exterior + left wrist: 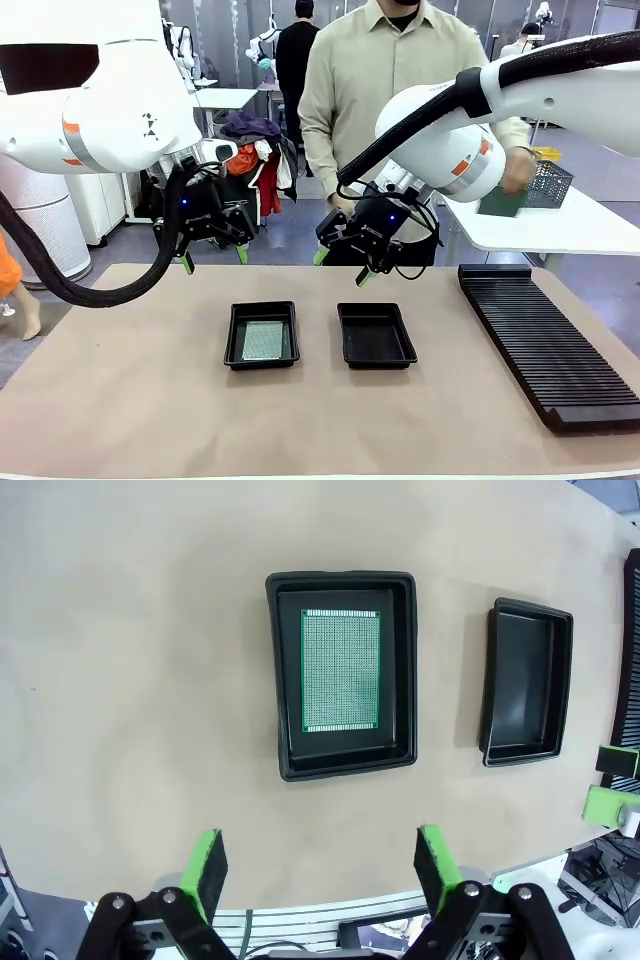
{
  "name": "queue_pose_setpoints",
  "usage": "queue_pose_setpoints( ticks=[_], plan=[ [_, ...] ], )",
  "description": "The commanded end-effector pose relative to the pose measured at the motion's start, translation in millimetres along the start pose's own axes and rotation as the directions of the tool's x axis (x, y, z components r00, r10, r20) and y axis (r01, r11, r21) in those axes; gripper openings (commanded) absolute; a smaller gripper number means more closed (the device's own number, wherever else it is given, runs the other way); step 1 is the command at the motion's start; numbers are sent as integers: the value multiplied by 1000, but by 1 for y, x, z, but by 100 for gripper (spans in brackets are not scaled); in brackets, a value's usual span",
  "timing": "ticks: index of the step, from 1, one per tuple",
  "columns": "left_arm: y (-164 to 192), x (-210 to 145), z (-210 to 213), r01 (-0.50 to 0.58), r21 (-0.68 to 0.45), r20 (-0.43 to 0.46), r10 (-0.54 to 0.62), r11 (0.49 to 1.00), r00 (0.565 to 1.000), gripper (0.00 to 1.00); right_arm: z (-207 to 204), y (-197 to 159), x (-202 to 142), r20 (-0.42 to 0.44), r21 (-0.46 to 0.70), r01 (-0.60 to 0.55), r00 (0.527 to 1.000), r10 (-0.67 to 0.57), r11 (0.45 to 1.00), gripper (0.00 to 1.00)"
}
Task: Inspect and transfer BCBs to ESD trays.
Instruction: Pick up the ESD tray and place it on the left side of the table.
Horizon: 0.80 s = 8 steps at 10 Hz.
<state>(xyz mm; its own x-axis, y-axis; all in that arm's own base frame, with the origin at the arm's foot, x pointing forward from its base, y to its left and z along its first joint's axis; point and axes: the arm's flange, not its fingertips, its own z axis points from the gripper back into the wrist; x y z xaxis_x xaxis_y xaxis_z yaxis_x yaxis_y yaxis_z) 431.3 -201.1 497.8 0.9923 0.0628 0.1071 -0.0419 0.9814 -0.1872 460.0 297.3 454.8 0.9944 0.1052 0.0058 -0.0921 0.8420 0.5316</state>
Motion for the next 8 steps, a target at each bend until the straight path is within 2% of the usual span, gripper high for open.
queue_pose_setpoints(
  ticks=[1,3,8],
  plan=[
    [1,0,0,-2,1,0,2,1000,1000,100,0,3,2,4,-20,18,1000,-18,1000,100],
    [0,0,0,0,0,0,0,1000,1000,100,0,3,2,4,-20,18,1000,-18,1000,100],
    [5,2,-61,-4,86,43,1,996,999,100,0,3,2,4,-20,18,1000,-18,1000,100]
  ],
)
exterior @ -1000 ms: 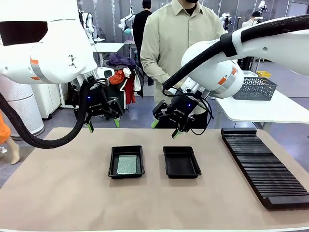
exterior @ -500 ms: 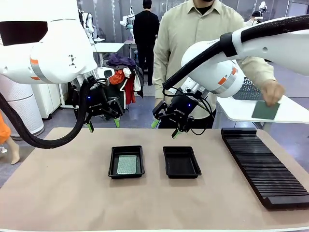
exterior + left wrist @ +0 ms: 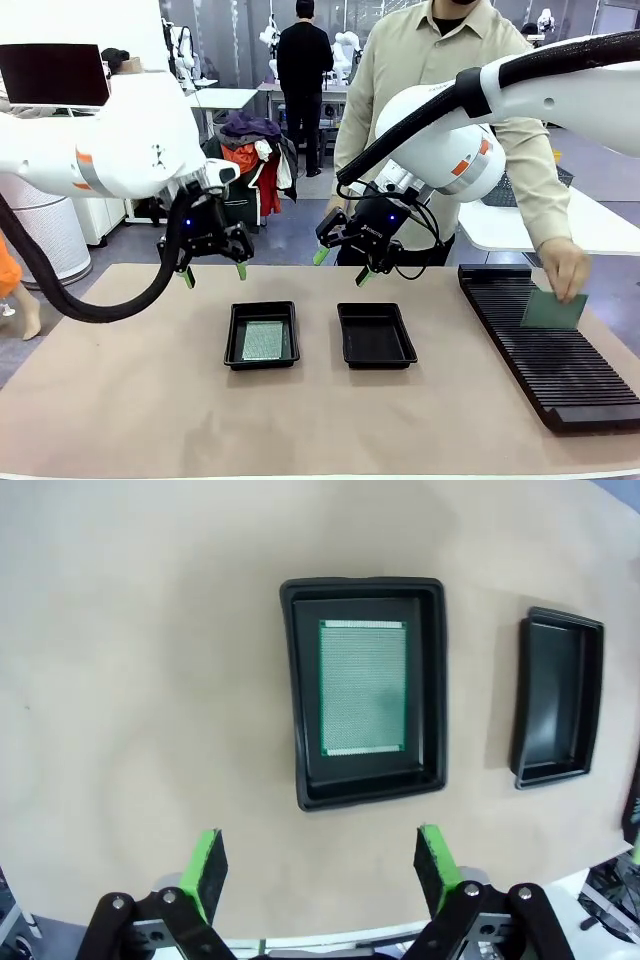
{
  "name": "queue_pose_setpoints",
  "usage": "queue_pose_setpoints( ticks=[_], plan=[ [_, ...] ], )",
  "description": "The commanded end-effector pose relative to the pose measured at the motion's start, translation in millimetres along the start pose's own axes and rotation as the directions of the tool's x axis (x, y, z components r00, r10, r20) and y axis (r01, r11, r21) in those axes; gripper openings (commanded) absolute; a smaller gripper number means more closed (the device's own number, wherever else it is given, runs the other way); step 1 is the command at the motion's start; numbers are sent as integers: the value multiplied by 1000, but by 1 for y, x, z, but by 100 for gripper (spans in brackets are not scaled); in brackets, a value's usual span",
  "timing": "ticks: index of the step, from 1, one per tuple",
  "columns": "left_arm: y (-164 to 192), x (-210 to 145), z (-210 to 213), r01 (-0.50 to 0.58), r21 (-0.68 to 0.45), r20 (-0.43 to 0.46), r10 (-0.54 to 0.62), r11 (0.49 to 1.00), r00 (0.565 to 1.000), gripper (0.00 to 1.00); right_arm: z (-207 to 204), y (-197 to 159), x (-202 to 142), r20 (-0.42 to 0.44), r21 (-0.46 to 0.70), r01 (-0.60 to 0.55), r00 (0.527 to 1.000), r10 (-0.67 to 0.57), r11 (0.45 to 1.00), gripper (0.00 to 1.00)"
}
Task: Inspect and transfer BCBs to ESD trays.
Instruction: Pick up the ESD tray and place it on the left side of the table.
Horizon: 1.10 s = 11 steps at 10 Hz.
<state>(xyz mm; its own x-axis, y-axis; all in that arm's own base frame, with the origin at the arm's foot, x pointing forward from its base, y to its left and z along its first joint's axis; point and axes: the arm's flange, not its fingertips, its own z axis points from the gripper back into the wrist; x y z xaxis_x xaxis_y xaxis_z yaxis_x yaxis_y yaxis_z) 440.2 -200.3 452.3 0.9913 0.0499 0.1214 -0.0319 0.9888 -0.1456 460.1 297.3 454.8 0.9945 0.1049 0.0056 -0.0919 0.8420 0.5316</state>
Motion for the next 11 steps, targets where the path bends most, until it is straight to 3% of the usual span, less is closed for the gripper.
queue_pose_setpoints(
  ticks=[1,5,11],
  plan=[
    [-5,-2,-26,-17,49,31,15,999,999,100,0,3,2,4,-20,18,1000,-18,1000,100],
    [-10,12,-68,-23,110,57,17,994,998,100,0,3,2,4,-20,18,1000,-18,1000,100],
    [-14,27,-127,-55,113,24,53,992,998,100,0,3,2,4,-20,18,1000,-18,1000,100]
  ],
)
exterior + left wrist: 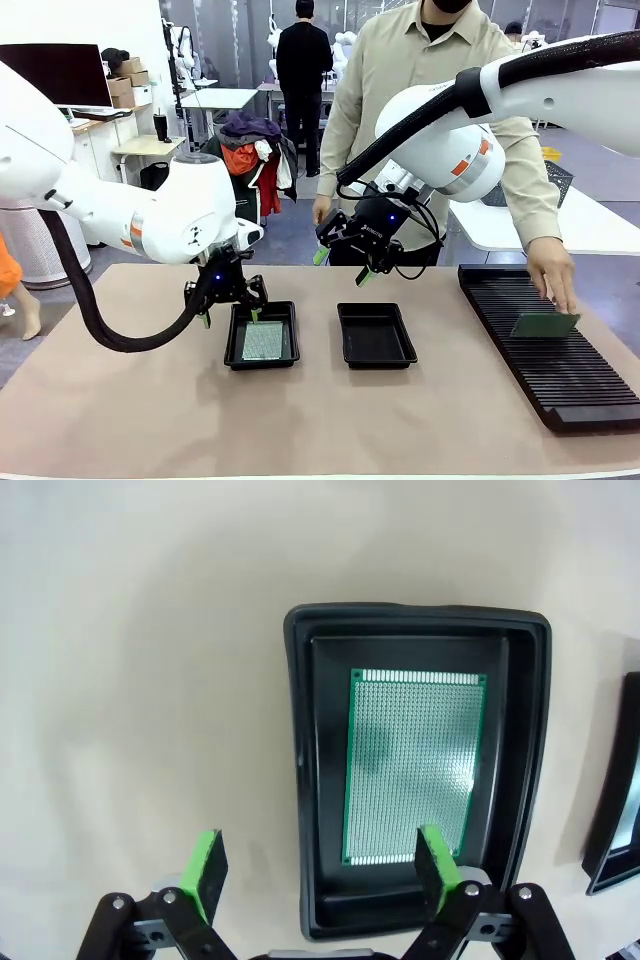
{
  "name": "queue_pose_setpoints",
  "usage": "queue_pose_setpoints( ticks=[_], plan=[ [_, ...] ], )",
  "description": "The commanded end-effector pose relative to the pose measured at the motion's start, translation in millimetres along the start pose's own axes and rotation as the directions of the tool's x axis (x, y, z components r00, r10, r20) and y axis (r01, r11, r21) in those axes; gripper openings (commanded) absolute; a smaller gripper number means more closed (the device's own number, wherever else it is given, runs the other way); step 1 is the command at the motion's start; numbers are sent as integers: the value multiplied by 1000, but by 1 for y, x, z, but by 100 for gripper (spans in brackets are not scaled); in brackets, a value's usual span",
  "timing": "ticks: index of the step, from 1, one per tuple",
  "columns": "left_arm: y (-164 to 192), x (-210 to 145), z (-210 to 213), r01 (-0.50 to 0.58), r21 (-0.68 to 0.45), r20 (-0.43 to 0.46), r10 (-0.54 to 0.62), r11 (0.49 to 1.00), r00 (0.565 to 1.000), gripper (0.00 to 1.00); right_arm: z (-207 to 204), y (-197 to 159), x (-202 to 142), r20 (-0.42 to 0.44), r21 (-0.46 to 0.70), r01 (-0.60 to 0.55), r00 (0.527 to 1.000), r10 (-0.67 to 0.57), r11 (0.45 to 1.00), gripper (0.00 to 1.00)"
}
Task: Inspect and transfer BCBs to ESD trays.
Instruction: Pick up the ESD tray and place it on the left side of the table.
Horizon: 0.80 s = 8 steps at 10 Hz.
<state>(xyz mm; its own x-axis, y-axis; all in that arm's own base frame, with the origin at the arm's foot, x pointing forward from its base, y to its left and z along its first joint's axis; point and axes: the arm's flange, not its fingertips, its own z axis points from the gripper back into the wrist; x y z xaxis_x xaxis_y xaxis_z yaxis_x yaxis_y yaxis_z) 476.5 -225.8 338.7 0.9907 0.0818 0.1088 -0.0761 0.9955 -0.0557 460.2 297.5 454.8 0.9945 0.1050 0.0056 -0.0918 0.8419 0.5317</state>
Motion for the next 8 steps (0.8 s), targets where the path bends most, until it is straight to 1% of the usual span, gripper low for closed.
queue_pose_setpoints(
  ticks=[1,5,7,8],
  plan=[
    [-5,7,-13,-22,26,20,21,999,1000,100,0,3,2,4,-20,18,1000,-18,1000,100],
    [1,14,-32,-33,36,11,32,999,999,100,0,3,2,4,-20,18,1000,-18,1000,100],
    [-1,17,-33,-8,30,14,8,1000,1000,95,0,3,2,4,-20,18,1000,-18,1000,100],
    [-1,17,-33,-10,21,18,10,1000,1000,89,0,3,2,4,-20,18,1000,-18,1000,100]
  ],
)
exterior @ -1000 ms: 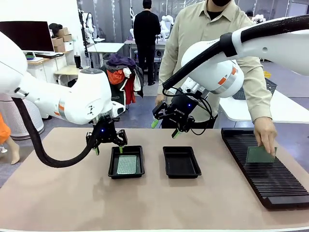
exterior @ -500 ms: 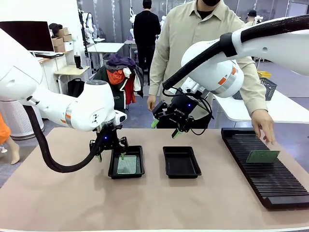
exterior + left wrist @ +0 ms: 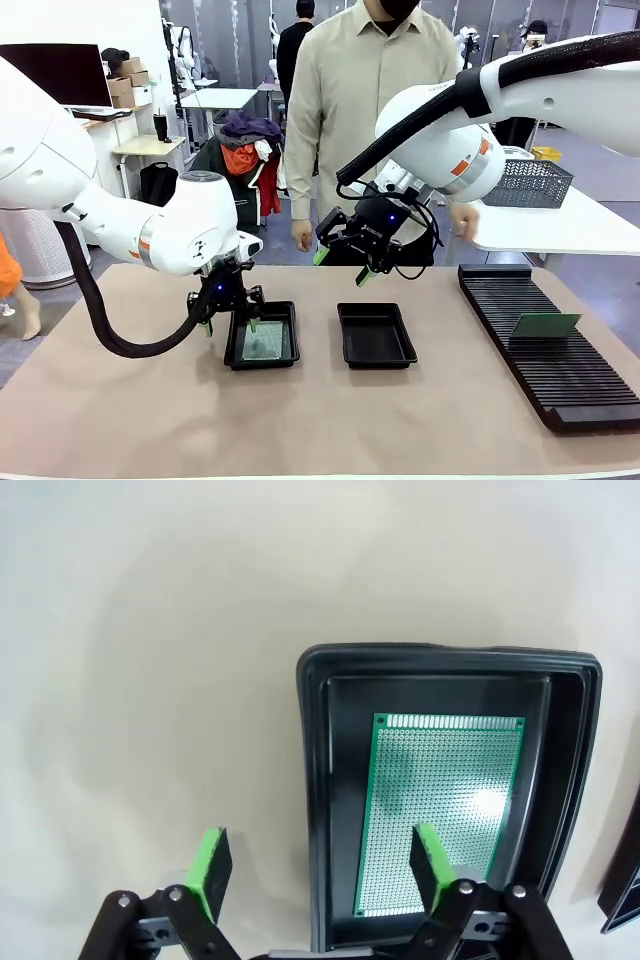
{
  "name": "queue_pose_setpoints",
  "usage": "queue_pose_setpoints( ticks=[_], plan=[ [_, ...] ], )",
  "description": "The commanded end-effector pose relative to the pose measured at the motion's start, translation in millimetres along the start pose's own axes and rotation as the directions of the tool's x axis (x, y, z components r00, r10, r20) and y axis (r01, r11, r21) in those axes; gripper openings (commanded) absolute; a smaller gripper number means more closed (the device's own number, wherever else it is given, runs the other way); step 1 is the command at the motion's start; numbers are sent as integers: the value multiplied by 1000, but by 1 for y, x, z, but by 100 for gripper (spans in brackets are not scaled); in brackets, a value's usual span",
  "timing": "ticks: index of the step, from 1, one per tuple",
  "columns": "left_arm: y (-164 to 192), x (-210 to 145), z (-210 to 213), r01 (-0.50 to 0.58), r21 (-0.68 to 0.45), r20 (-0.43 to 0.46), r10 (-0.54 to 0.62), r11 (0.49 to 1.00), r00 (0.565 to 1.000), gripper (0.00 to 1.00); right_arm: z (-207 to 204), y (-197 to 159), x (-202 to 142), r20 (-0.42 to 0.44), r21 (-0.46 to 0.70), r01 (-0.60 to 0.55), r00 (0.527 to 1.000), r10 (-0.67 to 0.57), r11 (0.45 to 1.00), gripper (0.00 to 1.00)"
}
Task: Inspect and transfer BCBs to ESD trays.
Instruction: Pick up the ESD tray and place it on the left side of the table.
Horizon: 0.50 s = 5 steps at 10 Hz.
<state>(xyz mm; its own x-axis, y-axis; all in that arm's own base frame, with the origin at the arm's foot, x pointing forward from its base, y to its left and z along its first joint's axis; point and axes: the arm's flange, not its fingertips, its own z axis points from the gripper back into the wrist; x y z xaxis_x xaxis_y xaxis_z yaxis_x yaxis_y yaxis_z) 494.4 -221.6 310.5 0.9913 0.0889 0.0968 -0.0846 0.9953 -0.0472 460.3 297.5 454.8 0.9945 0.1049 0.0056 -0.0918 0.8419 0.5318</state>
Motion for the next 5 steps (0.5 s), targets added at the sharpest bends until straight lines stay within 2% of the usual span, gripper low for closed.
queue_pose_setpoints(
  ticks=[1,4,5],
  plan=[
    [-6,2,-1,-3,11,30,2,1000,1000,86,0,3,2,4,-20,18,1000,-18,1000,100],
    [-3,4,-2,-7,18,27,7,1000,1000,70,0,3,2,4,-20,18,1000,-18,1000,100],
    [-2,5,-2,-6,16,25,5,1000,1000,67,0,3,2,4,-20,18,1000,-18,1000,100]
  ],
)
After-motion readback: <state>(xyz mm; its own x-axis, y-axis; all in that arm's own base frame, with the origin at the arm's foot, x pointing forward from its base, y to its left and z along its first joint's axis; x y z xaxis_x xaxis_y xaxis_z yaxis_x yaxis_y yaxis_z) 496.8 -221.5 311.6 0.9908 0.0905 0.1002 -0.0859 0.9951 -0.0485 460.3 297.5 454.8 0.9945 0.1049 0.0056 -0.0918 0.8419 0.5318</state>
